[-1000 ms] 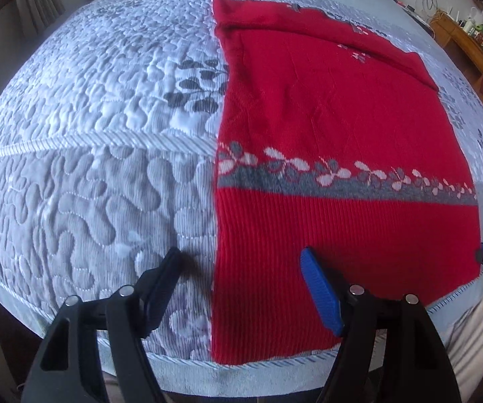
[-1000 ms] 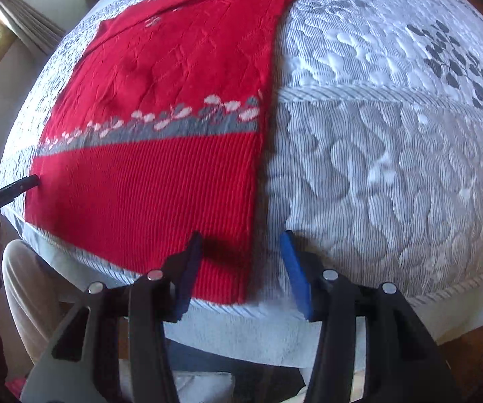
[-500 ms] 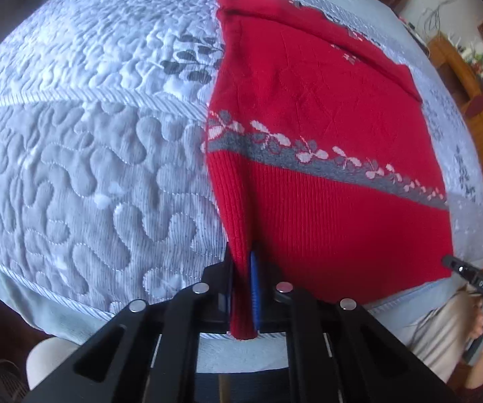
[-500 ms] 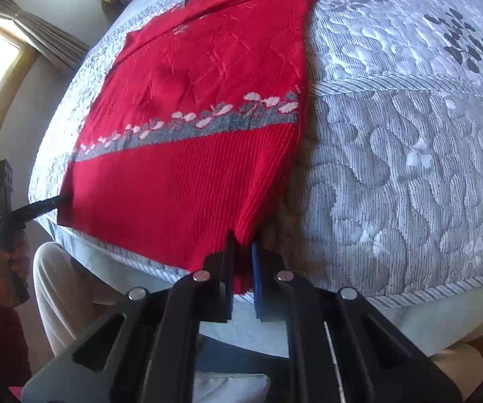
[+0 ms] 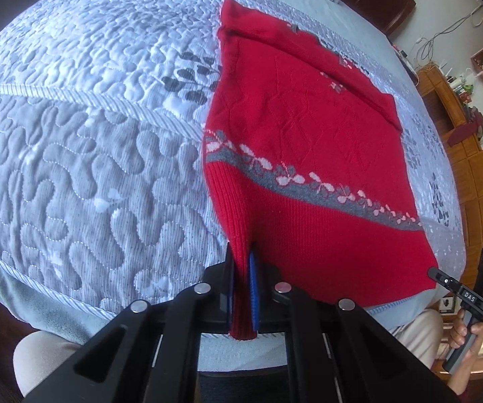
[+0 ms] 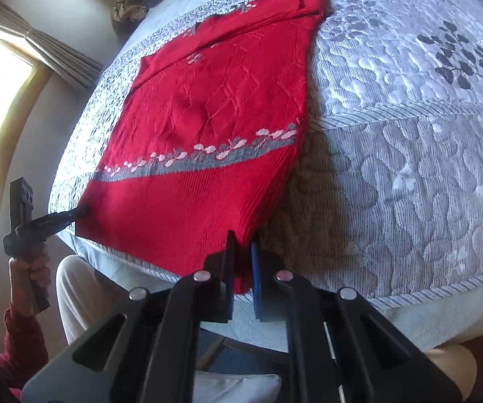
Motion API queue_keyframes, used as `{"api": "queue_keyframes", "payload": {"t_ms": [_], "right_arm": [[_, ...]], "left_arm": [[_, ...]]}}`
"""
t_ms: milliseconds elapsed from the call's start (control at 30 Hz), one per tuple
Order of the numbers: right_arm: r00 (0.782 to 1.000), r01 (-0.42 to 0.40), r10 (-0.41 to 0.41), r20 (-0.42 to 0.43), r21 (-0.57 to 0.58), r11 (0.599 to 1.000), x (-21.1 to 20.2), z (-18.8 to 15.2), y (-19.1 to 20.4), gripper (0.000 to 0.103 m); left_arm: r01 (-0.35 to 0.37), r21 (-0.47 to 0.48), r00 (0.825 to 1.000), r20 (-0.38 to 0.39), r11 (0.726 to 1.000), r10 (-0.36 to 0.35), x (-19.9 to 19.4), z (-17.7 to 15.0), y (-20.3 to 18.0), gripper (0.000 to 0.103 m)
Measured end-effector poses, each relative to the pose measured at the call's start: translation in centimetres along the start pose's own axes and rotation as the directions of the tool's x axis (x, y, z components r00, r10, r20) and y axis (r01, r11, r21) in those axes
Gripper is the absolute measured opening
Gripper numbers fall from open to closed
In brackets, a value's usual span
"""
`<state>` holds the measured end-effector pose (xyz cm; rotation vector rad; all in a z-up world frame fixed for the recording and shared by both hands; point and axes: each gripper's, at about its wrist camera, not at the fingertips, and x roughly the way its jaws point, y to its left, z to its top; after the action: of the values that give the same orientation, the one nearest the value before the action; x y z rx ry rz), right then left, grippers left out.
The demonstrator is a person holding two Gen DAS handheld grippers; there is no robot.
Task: Fold small clothes
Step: 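Lift the hem with both grippers, lay it onto the collar, open both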
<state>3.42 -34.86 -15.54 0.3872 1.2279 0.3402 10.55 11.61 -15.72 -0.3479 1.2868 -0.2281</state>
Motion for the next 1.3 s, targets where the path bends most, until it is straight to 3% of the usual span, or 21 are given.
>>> {"api": "queue_keyframes", "payload": {"t_ms": [433,633,800,1067,1300], "right_arm": [[0.992,-0.089,0.091,0.086,-0.024,0.996,-3.9,4.4,1.4,0.007],[0.979,-0.141,0.145,0.144,-0.039,0.989,-6.2,8.8,2.3,0.007],[0.973,-0.132,0.143,0.183,-0.067,0.989,-7.3,13.8,3.2,0.007],[0.972,-0.115,0.122,0.201,-0.047,0.992,-5.5,22.5,2.8,0.007],[0.981,-0.111,0.104,0.166,0.032,0.993,-0.6,28.9,0.2,0.007]], "left_arm": [[0.07,0.027,0.988,0.139,0.997,-0.073,-4.0,5.0,-2.8,0.007],[0.105,0.016,0.972,0.21,0.994,-0.107,-5.5,9.4,-3.6,0.007],[0.12,0.001,0.961,0.251,0.993,-0.117,-5.5,14.2,-4.2,0.007],[0.137,-0.044,0.956,0.269,0.99,-0.12,-2.2,22.8,-4.5,0.007],[0.115,-0.063,0.962,0.255,0.991,-0.096,3.3,29.8,-5.0,0.007]]}}
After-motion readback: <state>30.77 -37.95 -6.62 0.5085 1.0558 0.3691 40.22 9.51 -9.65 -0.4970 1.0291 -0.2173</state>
